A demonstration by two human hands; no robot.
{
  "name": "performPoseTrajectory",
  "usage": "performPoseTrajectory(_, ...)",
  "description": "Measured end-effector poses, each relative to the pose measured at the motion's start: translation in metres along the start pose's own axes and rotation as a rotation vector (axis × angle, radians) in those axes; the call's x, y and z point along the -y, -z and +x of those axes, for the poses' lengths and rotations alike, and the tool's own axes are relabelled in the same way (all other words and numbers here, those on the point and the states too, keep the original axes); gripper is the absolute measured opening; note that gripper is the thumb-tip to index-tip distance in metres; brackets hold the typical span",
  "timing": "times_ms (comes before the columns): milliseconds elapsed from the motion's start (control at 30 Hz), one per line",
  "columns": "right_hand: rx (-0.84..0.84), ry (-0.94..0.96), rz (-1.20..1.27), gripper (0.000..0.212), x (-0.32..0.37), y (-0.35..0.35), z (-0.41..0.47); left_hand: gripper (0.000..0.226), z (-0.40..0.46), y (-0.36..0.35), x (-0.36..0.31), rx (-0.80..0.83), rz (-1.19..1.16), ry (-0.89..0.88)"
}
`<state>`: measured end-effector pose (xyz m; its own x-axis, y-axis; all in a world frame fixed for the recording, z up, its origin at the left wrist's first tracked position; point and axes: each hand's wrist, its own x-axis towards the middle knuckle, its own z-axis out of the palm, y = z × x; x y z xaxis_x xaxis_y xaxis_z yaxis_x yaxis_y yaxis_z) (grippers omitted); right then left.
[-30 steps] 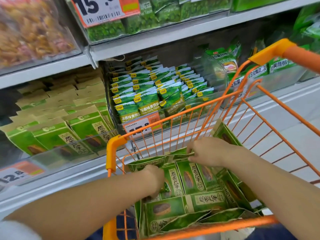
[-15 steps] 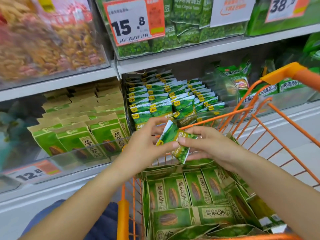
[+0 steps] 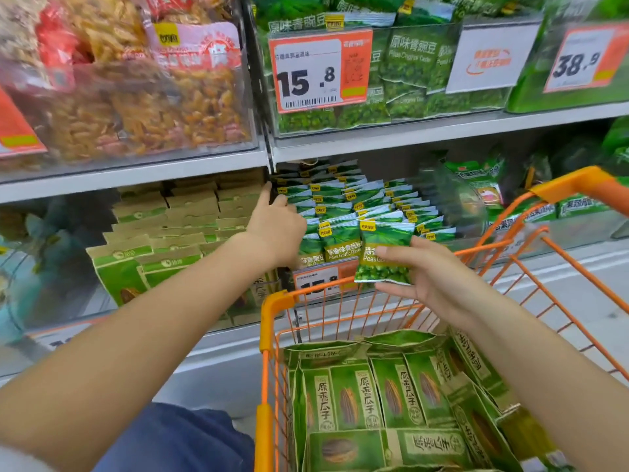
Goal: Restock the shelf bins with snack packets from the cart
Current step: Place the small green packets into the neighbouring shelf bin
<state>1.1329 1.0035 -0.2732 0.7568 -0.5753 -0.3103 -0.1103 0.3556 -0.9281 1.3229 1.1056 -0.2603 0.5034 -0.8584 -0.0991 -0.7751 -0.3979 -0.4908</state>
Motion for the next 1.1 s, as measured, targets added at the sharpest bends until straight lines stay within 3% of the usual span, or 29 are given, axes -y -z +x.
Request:
performPoseTrajectory(100,0.004,0.054,-0.234,0.091,0.001,-0.009,0.009,0.054,0.001,-0.002,0.003,-0.024,-0.004,0.040)
performPoseTrajectory(300,0.024,0.421,-0.644,0.039,0.013,-0.022,0.031,0.060,0.001,-0.004,0.012,-0.075,-0.066,0.107)
performPoseTrajectory(467,0.043,0.566,-0.925,0.030,0.015,-0.045,0.049,0.070,0.000,-0.002,0.015,-0.061,-0.069,0.070)
performPoseTrajectory(600,0.063,0.579,-0.950,0.027,0.009,-0.048,0.058,0.085,-0.013,0.003,0.030,-0.010,-0.045,0.011)
performPoseTrajectory(733,0.142,0.532,-0.966,0.027,0.005,-0.054,0.065,0.056,-0.040,0.001,0.046,-0.200,-0.161,0.016)
performPoseTrajectory(867,0.182,0.476,-1.111,0.020,-0.001,-0.065,0.071,0.050,-0.053,-0.009,0.045,-0.366,-0.365,-0.022)
performPoseTrajectory(933,0.140,0.534,-1.303,0.027,-0.002,-0.068,0.073,0.048,-0.054,-0.010,0.045,-0.434,-0.401,-0.015)
performPoseTrajectory(1000,0.092,0.608,-1.465,0.033,-0.001,-0.070,0.075,0.042,-0.052,-0.009,0.047,-0.452,-0.416,-0.013)
performPoseTrajectory(1100,0.074,0.640,-1.613,0.031,0.006,-0.074,0.076,0.036,-0.044,-0.004,0.044,-0.328,-0.395,-0.066)
